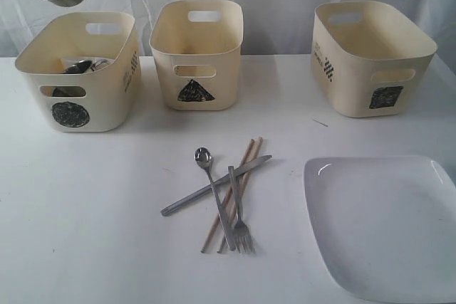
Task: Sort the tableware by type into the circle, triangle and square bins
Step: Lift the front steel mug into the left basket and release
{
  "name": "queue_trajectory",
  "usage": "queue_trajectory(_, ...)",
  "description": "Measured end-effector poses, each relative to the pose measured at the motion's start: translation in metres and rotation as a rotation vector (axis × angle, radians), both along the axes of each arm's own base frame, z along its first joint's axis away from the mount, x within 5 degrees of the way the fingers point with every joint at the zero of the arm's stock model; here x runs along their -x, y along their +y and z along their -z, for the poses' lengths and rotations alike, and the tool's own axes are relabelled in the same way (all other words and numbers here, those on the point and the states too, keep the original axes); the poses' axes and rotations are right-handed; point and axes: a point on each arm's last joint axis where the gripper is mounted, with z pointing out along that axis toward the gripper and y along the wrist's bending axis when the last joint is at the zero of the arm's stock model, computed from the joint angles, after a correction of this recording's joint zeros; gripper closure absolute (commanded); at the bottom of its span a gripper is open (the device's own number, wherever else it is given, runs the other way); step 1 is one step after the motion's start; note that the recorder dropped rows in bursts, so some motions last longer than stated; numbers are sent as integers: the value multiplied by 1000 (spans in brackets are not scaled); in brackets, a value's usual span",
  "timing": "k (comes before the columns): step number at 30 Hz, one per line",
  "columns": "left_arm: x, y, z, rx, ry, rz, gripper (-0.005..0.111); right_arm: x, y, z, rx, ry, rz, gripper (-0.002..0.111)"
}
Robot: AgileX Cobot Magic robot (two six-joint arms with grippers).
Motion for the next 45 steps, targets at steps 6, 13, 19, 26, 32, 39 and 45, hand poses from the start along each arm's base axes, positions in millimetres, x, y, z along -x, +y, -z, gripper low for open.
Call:
queue_trajectory(6,-51,-2,42,41,67,-28,106,0,0,0,0,0,0,108)
queue_trajectory(13,-82,-5,84,65,140,-33,91,0,0,0,0,0,0,108)
queue_trajectory(19,-92,-7,107,67,192,-28,79,0,0,0,-2,0,0,108)
queue_trajectory(26,-84,-14,105,127,280,36,75,0,0,0,-2,0,0,108)
queue_trajectory(32,-61,-17,59,146,248,91,87,0,0,0,-2,0,0,108)
queue_trajectory(39,-12,-15,31,153,245,108,107,0,0,0,-2,0,0,108)
queue_trajectory(45,39,-14,27,155,305,145,107,0,0,0,-2,0,0,108)
